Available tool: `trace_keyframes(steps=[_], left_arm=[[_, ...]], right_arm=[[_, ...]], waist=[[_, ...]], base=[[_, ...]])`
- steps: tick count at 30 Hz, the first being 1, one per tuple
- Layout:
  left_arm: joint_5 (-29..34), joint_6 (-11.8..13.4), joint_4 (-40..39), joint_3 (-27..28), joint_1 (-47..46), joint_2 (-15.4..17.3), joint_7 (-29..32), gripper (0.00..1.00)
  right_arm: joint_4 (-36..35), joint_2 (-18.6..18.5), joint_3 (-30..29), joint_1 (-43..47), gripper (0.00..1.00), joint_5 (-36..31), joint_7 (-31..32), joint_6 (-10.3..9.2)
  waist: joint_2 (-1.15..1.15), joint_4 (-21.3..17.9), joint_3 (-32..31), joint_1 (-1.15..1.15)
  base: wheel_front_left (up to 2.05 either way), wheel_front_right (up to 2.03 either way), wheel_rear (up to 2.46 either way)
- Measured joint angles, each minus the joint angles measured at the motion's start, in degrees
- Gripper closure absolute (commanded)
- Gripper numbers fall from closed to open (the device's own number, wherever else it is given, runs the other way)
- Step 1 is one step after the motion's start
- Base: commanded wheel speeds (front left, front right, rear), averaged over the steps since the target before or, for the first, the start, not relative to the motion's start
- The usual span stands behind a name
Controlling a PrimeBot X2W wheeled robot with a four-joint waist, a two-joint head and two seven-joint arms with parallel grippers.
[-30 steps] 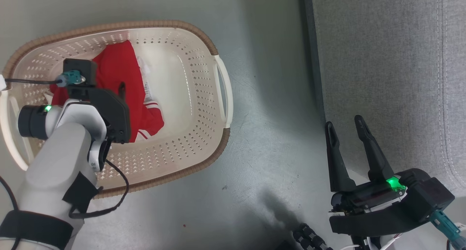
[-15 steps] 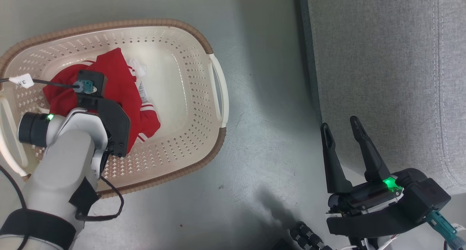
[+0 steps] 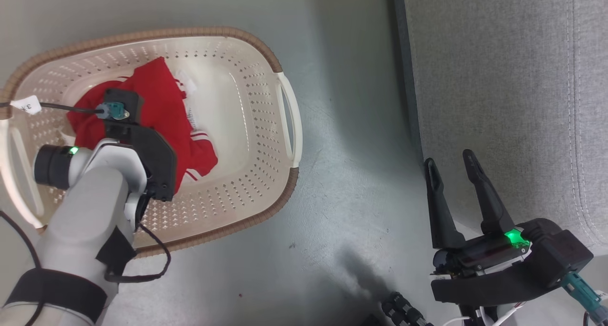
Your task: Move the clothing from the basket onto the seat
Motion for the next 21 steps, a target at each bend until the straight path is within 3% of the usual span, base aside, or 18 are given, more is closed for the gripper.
trace_keyframes(steps=[14, 21], left_arm=[[0.19, -5.08, 0.41, -2.25, 1.96, -3.46, -8.27, 1.00], [0.52, -6.86, -1.13, -3.96, 4.98, -4.11, -14.11, 1.00]], right_arm=[[2.96, 0.01, -3.01, -3.65, 0.00, -0.03, -0.01, 1.14], [5.77, -2.16, -3.14, -5.58, 0.00, -1.21, -0.01, 2.59]], waist=[[0.00, 1.97, -6.44, 0.00], [0.00, 3.70, -11.59, -0.01]], base=[[0.00, 0.00, 0.00], [0.00, 0.00, 0.00]])
